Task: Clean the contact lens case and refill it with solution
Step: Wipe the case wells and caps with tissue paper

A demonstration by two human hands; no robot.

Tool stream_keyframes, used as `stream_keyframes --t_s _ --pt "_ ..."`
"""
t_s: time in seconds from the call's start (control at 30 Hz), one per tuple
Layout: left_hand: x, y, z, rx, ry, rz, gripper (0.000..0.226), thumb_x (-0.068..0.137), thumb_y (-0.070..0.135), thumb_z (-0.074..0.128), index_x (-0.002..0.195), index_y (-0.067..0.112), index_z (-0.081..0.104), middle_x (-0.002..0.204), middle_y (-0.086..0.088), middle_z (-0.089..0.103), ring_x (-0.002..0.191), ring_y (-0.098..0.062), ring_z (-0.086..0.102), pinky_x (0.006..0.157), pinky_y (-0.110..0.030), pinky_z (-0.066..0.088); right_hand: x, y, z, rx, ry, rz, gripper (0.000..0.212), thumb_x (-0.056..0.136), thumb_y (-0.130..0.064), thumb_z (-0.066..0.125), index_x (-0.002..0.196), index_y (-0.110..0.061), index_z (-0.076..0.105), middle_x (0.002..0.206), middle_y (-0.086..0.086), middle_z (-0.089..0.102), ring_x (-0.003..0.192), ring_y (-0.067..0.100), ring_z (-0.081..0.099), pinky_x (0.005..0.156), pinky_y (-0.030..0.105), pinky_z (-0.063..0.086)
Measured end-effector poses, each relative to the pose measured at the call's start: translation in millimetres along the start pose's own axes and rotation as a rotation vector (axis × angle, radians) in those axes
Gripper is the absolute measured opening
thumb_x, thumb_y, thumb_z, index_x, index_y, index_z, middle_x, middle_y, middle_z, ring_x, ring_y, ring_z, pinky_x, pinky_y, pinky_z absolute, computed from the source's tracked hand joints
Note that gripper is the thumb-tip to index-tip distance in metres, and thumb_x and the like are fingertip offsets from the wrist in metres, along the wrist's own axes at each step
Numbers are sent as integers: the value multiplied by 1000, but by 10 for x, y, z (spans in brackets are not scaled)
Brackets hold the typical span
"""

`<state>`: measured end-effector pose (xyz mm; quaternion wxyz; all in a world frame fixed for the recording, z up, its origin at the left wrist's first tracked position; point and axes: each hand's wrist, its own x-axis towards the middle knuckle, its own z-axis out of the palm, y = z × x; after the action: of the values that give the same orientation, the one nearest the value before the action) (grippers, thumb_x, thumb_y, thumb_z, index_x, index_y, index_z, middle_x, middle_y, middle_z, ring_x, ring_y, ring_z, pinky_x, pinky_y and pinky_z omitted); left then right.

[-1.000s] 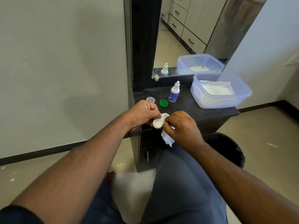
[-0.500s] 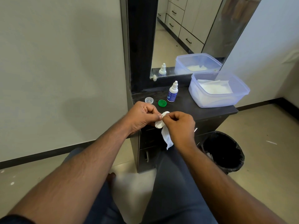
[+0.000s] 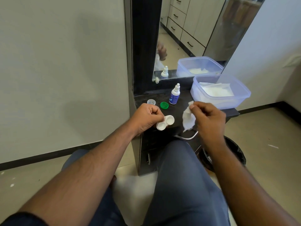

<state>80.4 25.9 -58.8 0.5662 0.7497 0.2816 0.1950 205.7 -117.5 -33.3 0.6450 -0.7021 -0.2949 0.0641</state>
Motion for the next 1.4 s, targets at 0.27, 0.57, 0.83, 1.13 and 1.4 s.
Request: stream_keyframes --t_s 0.27,0.57,0.83,1.13,1.4 --pt "-6 59 -19 37 -66 -7 9 78 -2 65 80 -2 73 77 -5 71 74 -13 63 72 -26 53 429 -27 64 -837 -861 -1066 16 75 -13 79 91 -12 75 84 6 67 73 25 59 65 30 43" --pt "8 76 -19 81 -92 -31 7 76 -3 66 78 -8 69 70 -11 65 64 -14 56 61 -26 47 465 -199 264 -993 -1060 -795 19 84 -25 67 101 -17 68 94 -2 60 92 15 54 79 26 42" --pt "31 71 35 70 -25 -31 6 75 -5 65 75 -8 70 72 -17 65 66 -19 55 62 -27 47 459 -159 280 -949 -1027 -469 8 80 -20 68 79 -17 60 82 -4 55 76 11 51 63 17 36" --pt "28 -45 85 -62 146 -49 13 72 -3 67 65 7 72 66 -6 68 61 -9 57 60 -23 48 133 165 204 -202 -479 246 15 77 -9 73 63 -14 70 56 -2 63 52 7 52 55 20 44" --pt "73 -18 -4 -171 90 -173 12 74 -1 67 64 6 69 66 -10 63 61 -15 55 56 -24 45 174 132 -33 -291 -551 -185 14 84 -10 70 77 -21 65 76 -4 61 69 12 57 64 21 46"
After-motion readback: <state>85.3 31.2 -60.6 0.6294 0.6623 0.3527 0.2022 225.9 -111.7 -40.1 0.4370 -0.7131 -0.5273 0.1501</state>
